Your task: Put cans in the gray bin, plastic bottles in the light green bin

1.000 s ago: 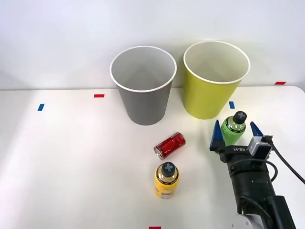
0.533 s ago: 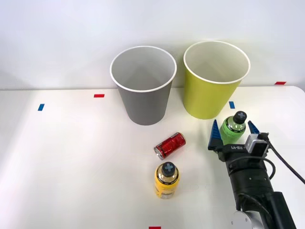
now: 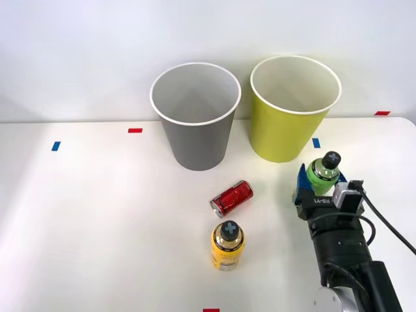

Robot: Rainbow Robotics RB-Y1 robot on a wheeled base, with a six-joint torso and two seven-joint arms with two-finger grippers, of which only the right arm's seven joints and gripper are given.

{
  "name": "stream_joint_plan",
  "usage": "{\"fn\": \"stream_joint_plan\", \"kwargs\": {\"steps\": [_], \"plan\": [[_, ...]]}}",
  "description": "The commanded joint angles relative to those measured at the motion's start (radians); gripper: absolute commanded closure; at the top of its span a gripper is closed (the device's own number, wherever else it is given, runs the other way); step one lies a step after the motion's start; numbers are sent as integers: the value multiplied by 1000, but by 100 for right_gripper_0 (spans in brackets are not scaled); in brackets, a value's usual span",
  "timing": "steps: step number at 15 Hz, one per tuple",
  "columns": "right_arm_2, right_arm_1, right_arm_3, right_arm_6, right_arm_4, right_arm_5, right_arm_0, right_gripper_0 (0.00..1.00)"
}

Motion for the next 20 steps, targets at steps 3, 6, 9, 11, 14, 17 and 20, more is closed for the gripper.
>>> {"fn": "stream_joint_plan", "kwargs": {"steps": [3, 6, 9, 11, 14, 17, 20], "plan": [[-4, 16, 0, 10, 1, 11, 2, 100], [16, 6, -15, 8, 17, -12, 39, 100], [91, -59, -198, -10, 1, -18, 184, 100], [139, -94, -337, -27, -15, -18, 263, 100], [180, -129, -488, -55, -42, -15, 275, 100], [177, -128, -637, -101, -104, 101, 232, 100], [128, -91, -778, -105, -181, 270, 180, 100]]}}
